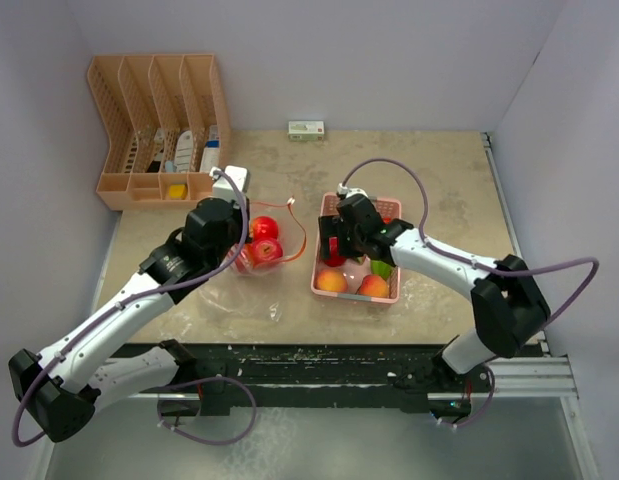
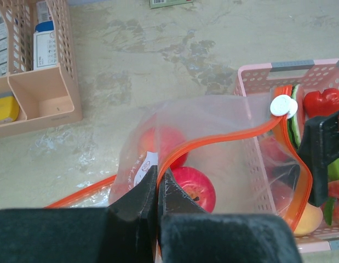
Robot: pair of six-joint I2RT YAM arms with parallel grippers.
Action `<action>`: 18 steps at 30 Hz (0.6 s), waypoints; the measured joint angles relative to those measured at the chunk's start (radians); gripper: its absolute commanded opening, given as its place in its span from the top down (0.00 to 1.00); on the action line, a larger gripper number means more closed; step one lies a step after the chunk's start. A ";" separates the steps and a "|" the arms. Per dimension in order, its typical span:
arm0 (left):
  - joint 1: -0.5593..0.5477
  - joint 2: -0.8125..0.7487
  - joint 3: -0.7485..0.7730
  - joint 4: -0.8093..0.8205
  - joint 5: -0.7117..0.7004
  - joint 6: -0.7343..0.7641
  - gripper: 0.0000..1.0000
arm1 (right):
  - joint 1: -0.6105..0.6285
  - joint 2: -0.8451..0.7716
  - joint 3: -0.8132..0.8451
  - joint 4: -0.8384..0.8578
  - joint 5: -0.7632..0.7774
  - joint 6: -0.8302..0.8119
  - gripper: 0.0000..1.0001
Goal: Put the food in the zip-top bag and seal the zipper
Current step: Pick up the fake fruit from the bin.
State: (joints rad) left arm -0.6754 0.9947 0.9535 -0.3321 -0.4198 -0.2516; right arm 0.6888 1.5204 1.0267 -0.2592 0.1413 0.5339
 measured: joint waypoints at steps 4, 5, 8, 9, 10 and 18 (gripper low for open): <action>0.000 -0.002 0.000 -0.008 0.000 0.000 1.00 | 0.000 0.049 0.001 0.026 0.018 0.002 0.02; 0.000 -0.005 0.000 -0.010 0.000 0.000 1.00 | 0.000 0.061 0.001 0.035 0.021 0.001 0.03; 0.000 -0.014 0.000 -0.017 0.000 0.000 1.00 | 0.000 0.085 0.001 0.061 0.023 0.002 0.05; 0.000 -0.017 0.000 -0.019 0.000 0.000 1.00 | 0.000 0.092 0.001 0.070 0.024 0.002 0.07; 0.000 -0.019 0.000 -0.022 0.000 0.000 1.00 | 0.000 0.098 0.001 0.077 0.025 0.002 0.09; 0.000 -0.042 0.000 -0.035 0.000 0.000 1.00 | 0.000 0.192 0.000 0.131 0.055 0.018 0.17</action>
State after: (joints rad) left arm -0.6754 0.9524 0.9535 -0.3668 -0.4198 -0.2516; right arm 0.6888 1.7123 1.0271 -0.1280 0.1959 0.5514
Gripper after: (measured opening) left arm 0.009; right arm 0.864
